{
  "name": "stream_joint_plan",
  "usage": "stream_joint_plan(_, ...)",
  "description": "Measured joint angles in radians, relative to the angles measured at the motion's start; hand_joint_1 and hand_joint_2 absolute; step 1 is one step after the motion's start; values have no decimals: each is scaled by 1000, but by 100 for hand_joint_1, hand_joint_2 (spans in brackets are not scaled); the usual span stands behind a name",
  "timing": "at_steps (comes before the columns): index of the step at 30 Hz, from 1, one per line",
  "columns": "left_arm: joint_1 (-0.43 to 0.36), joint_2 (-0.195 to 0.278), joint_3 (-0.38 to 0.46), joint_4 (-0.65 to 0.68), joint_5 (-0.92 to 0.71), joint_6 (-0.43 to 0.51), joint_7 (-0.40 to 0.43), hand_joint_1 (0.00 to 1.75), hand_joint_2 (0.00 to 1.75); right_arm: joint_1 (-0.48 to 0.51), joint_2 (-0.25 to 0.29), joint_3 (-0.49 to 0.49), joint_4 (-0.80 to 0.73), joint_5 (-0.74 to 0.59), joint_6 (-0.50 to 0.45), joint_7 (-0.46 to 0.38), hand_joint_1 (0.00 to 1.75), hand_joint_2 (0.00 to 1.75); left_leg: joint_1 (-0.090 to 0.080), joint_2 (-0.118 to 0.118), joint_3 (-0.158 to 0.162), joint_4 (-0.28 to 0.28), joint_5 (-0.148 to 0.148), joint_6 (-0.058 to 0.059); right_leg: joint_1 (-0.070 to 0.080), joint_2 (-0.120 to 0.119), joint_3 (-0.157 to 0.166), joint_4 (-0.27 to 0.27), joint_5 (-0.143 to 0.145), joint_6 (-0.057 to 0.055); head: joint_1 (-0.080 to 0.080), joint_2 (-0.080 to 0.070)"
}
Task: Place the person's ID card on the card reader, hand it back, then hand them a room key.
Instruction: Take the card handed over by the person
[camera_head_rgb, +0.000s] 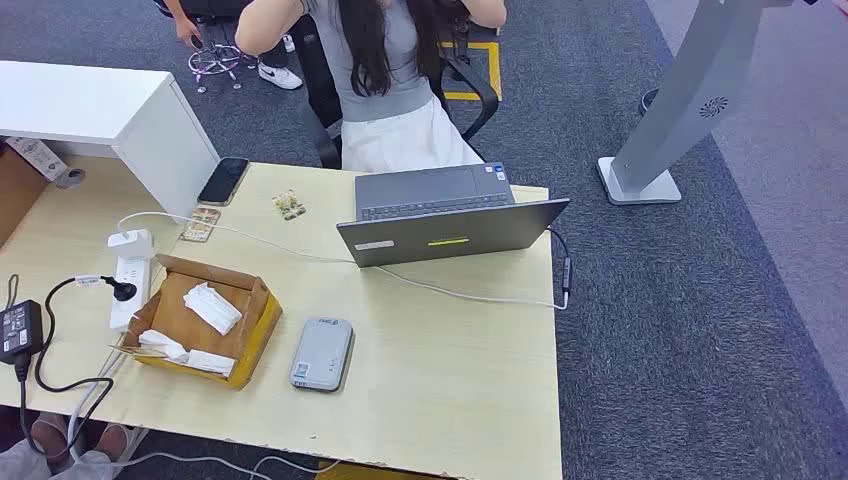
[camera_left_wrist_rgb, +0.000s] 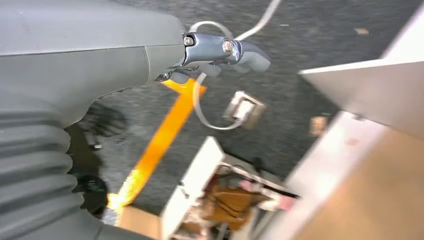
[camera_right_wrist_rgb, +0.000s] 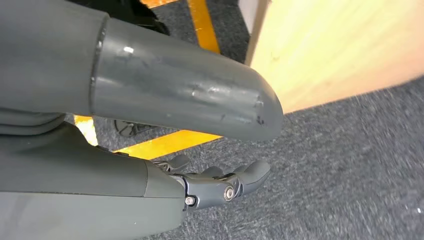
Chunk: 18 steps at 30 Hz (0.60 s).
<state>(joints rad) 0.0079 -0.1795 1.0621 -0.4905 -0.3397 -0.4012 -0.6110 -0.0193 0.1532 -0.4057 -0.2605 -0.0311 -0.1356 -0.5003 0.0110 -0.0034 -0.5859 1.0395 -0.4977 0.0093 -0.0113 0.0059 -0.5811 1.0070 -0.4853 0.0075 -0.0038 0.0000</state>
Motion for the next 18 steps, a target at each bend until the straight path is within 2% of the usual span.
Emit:
stream_joint_plan(7,13,-43,29,-106,-10,-78,-37,0,175,-8,13,-47,7,-10,-23,-37,0,0,0,0,0,0,0,0,0,0,0,0,0,0,0,0)
stream_joint_plan(10,54,-86,9,-231,55,-113,-39,0,175,-10,17,-69,9,-12,-31,-44,0,0,0,0,0,0,0,0,0,1,0,0,0,0,0,0)
stream_joint_plan(12,114,-113,-52,-352,161,-90,-39,0,175,-10,21,-87,9,-10,-38,-47,0,0,0,1,1,0,0,0,0,1,0,0,0,0,0,0)
stream_joint_plan(14,195,-133,-151,-488,275,-33,-39,0,175,-10,24,-106,9,-1,-42,-47,0,0,0,1,1,0,0,0,1,1,0,0,-1,-1,0,0)
stream_joint_plan(18,338,-155,-361,-759,341,101,-39,0,175,-14,33,-143,9,17,-42,-49,0,0,0,-1,0,0,-1,-1,1,-2,0,0,-2,-1,0,0)
